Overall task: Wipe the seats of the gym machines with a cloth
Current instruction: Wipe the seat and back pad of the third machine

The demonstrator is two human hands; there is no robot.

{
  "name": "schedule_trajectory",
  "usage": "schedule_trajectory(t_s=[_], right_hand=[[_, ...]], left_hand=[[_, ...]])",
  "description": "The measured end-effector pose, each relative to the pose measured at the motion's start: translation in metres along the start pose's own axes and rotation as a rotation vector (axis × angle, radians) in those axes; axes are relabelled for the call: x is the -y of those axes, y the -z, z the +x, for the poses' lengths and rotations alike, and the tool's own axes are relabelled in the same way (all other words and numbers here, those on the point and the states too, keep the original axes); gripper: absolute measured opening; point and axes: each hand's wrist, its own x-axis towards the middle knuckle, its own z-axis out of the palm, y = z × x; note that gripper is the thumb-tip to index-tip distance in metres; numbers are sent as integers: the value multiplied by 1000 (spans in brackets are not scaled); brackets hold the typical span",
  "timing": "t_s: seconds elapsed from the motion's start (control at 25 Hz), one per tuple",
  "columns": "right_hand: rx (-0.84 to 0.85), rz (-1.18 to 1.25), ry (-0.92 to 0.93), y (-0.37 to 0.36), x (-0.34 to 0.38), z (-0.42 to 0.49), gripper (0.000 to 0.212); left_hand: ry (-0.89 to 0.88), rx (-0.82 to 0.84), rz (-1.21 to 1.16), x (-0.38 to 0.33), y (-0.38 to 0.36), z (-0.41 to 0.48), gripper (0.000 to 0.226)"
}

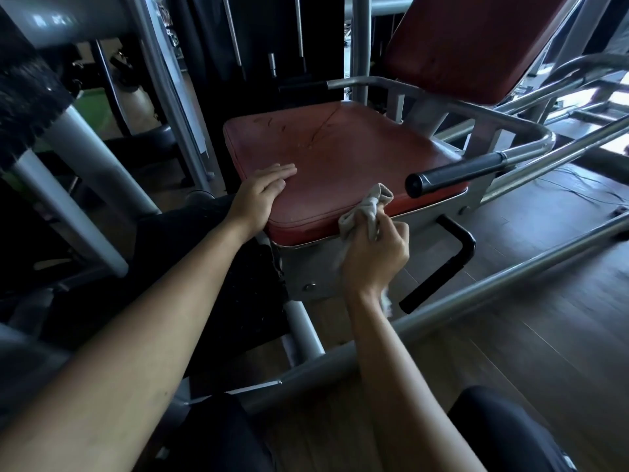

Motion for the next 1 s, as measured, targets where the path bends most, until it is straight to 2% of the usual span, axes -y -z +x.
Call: schedule_trajectory(t_s=[0.08, 0.2, 0.28, 0.4, 0.52, 0.72, 0.84, 1.0], right_hand=[[2, -4, 6, -9, 2, -14, 20], [129, 17, 110, -10, -3, -43, 23], [171, 33, 162, -4, -9, -32, 20], [-2, -11, 101, 0, -15, 11, 18], [-100, -21, 4, -9, -11, -5, 16], [202, 31, 53, 3, -18, -44, 18], [248, 50, 114, 10, -14, -31, 18], [254, -4, 354, -1, 1, -14, 38]], left_hand=[[1, -16, -14, 0, -1, 1, 35], [2, -24, -26, 1, -2, 1, 35], [6, -12, -22, 2, 0, 1, 36], [8, 4, -14, 3, -1, 3, 36], [11, -20, -30, 6, -2, 3, 36], [4, -20, -37, 6, -2, 4, 36], [-8, -19, -43, 8, -1, 5, 36], [-19, -44, -41, 13, -1, 4, 37]])
